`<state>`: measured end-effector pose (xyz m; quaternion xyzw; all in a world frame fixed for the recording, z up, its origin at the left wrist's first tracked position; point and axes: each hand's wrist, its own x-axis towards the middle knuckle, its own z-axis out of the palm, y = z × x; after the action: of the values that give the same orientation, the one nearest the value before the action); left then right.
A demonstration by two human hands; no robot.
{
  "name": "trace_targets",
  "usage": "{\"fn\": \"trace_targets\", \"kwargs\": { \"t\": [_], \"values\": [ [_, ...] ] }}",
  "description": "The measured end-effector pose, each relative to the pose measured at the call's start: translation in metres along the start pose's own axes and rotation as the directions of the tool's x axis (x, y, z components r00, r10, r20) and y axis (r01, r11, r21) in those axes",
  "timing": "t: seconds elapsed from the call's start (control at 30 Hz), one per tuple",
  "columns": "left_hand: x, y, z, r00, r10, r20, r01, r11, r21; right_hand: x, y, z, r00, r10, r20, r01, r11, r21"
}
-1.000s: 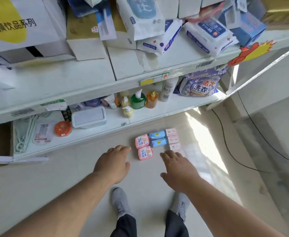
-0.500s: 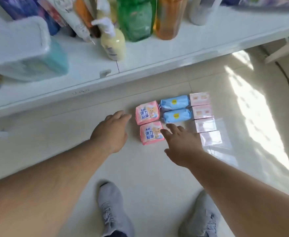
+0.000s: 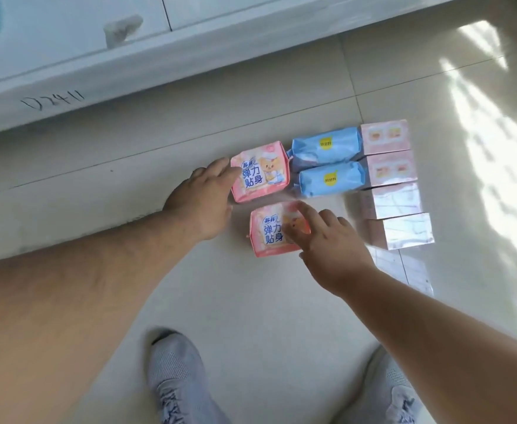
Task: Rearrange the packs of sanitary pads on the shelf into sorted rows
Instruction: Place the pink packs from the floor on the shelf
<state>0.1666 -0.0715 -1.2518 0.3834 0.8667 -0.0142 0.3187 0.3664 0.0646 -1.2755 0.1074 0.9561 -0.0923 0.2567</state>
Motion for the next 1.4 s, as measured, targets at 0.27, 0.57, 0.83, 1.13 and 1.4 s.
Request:
{"fn": "trace_targets", "kwargs": {
  "t": [0.27, 0.57, 0.83, 1.13, 1.4],
  "values": [
    [0.037, 0.014, 0.009, 0.999, 0.008, 0.042, -0.01, 0.999, 0.044, 0.019, 0.012, 0.008, 0.999, -0.036, -0.031, 0.035, 0.999, -0.028],
    [0.066, 0.015, 0.026, 1.0, -0.016, -0.013, 0.016, 1.0, 0.015, 0.033, 0.009, 0.02, 0.999, -0.038, 0.003, 0.038, 0.995, 0.091],
    [0.034, 0.01, 0.001, 0.998, -0.052, -0.043, 0.052, 0.999, -0.011, 0.014, -0.001, 0.005, 0.998, -0.058, 0.004, 0.056, 0.976, 0.21],
    [-0.114, 0.024, -0.129, 0.991, -0.121, -0.05, 0.115, 0.988, -0.105, -0.096, -0.002, -0.155, 0.99, -0.092, 0.11, 0.059, 0.962, 0.266],
    [-0.291, 0.09, -0.328, 0.992, -0.118, -0.052, 0.1, 0.958, -0.271, -0.227, 0.002, -0.419, 0.994, -0.061, 0.086, 0.048, 0.987, 0.153]
  ]
}}
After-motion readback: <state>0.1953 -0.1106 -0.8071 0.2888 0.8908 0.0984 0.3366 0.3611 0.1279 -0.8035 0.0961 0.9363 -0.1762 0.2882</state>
